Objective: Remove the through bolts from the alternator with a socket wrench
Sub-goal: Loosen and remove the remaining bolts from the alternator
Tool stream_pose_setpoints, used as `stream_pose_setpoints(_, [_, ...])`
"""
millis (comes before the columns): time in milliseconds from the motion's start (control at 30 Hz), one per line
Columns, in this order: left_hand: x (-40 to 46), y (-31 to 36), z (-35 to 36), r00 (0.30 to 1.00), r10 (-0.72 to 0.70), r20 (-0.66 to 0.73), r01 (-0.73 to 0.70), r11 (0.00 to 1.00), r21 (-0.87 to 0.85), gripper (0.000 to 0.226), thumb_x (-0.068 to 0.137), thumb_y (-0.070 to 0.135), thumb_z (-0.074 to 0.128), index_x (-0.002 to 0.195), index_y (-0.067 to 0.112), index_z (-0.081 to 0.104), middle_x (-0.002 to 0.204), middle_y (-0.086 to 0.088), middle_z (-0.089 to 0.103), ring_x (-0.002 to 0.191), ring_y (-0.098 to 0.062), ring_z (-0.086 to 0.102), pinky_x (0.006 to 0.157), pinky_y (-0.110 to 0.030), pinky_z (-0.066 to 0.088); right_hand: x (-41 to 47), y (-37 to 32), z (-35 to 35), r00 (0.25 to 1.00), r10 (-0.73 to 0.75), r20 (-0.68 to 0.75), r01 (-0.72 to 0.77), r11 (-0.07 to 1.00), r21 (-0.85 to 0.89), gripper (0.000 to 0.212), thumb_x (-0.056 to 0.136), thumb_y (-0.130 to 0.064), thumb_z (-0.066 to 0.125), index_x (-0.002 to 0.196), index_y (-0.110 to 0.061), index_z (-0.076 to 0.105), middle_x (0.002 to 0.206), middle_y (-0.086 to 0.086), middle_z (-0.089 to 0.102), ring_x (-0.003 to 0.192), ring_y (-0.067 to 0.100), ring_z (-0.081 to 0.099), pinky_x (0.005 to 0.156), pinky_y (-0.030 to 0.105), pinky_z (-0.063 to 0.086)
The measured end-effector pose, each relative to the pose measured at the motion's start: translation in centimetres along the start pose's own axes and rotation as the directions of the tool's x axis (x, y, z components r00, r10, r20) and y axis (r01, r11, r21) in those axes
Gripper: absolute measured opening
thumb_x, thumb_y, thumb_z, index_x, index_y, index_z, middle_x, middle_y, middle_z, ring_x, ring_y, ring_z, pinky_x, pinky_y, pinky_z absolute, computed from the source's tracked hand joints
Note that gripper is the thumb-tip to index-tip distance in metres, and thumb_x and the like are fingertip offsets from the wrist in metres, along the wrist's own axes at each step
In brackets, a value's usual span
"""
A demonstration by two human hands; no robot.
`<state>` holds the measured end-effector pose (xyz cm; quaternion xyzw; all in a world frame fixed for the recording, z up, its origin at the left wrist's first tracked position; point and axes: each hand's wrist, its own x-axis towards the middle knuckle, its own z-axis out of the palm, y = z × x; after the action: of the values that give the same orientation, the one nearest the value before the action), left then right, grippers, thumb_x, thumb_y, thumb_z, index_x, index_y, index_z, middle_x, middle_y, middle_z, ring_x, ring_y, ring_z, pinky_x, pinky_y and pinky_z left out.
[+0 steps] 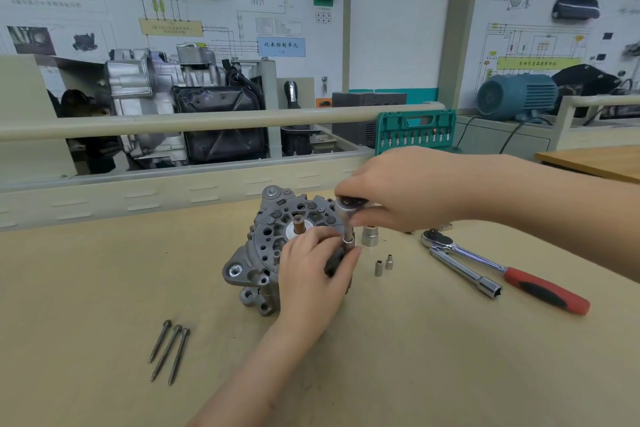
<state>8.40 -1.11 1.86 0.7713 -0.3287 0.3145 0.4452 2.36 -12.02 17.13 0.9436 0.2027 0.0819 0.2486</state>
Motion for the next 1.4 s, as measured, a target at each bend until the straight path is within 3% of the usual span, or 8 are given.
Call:
stream_pose_setpoints(167, [0.05,0.05,-0.08,1.000,-0.010,0.017,0.010,1.000,-0.007,0.022,0.078,0.029,0.061,0.072,0.009,0.068,0.088,0.002,0.063,0.082,-0.012,0.054,0.081,-0.032,0.034,0.11,0.04,-0.19,0.999,-0.050,0.018,0.051,0.998,-0.040,0.030,0.094,-0.043,0.035,0.102,-0.017,0.046,0.090,0.001,0.057,0.084,0.024,0.054,0.081,0.038,0.046])
stream_pose_setpoints(333, [0.28,0.30,-0.04,1.000,-0.020,-0.018,0.020,1.000,-0.010,0.019,0.074,0.024,0.071,0.065,0.008,0.065,0.077,0.004,0.056,0.073,-0.010,0.047,0.074,-0.030,0.033,-0.30,-0.40,-0.02,0.996,0.044,-0.073,-0.054,0.989,-0.141,0.047,0.087,-0.061,0.028,0.078,-0.016,0.041,0.057,-0.004,0.035,0.049,0.012,0.036,0.045,0.025,0.029])
stream_pose_setpoints(433, [0.32,0.50,-0.12,0.999,-0.033,-0.019,0.032,0.999,-0.025,0.023,0.075,0.030,0.064,0.069,0.009,0.068,0.083,0.004,0.061,0.077,-0.011,0.052,0.077,-0.028,0.032,-0.27,-0.36,0.25,0.997,0.047,-0.059,-0.054,0.991,-0.120,0.040,0.090,-0.055,0.031,0.083,-0.017,0.040,0.060,-0.005,0.036,0.050,0.011,0.035,0.044,0.025,0.027])
stream_pose_setpoints(567, [0.00,0.25,-0.41,0.999,-0.007,0.038,0.008,1.000,-0.009,0.027,0.079,0.032,0.058,0.089,0.010,0.071,0.099,0.003,0.064,0.095,-0.010,0.053,0.087,-0.011,0.022,-0.08,0.45,-0.15,0.999,0.017,0.049,-0.018,1.000,0.004,0.018,0.095,-0.038,0.036,0.089,-0.021,0.039,0.084,-0.002,0.052,0.077,0.019,0.049,0.062,0.029,0.039])
stream_pose_setpoints(733, [0.27,0.05,-0.25,1.000,-0.018,0.024,0.018,1.000,-0.017,0.015,0.077,0.022,0.070,0.074,0.007,0.069,0.087,0.002,0.062,0.084,-0.010,0.050,0.080,-0.032,0.036,-0.06,0.22,-0.15,0.999,-0.041,0.025,0.044,0.991,-0.123,0.026,0.094,-0.043,0.033,0.096,-0.019,0.042,0.093,0.000,0.057,0.085,0.023,0.054,0.088,0.037,0.043])
stream_pose_setpoints(933, [0.36,0.10,-0.14,1.000,0.000,-0.014,-0.001,0.999,-0.046,0.018,0.073,0.022,0.073,0.067,0.006,0.067,0.079,0.007,0.057,0.076,-0.010,0.049,0.072,-0.031,0.037,0.08,-0.49,-0.08,0.999,0.032,-0.010,-0.034,0.981,-0.193,0.046,0.090,-0.056,0.026,0.084,-0.014,0.045,0.059,-0.004,0.038,0.048,0.010,0.035,0.043,0.025,0.028])
stream_pose_setpoints(1267, [0.46,0.03,-0.18,1.000,0.005,0.013,-0.005,0.999,-0.034,0.017,0.079,0.027,0.065,0.082,0.011,0.072,0.095,0.005,0.065,0.091,-0.005,0.048,0.083,-0.021,0.029,-0.05,0.40,0.27,0.999,-0.023,0.031,0.027,0.992,-0.126,0.025,0.096,-0.041,0.030,0.095,-0.018,0.040,0.092,0.000,0.056,0.082,0.021,0.054,0.082,0.035,0.045])
stream_pose_setpoints(1400, [0.56,0.12,0.02,1.000,0.002,-0.025,-0.004,0.999,-0.050,0.021,0.074,0.027,0.066,0.068,0.007,0.069,0.081,0.003,0.062,0.081,-0.011,0.050,0.076,-0.032,0.038,-0.02,0.10,0.24,0.998,0.029,-0.049,-0.038,0.981,-0.191,0.044,0.091,-0.056,0.022,0.081,-0.016,0.039,0.061,-0.002,0.042,0.054,0.015,0.042,0.051,0.027,0.035])
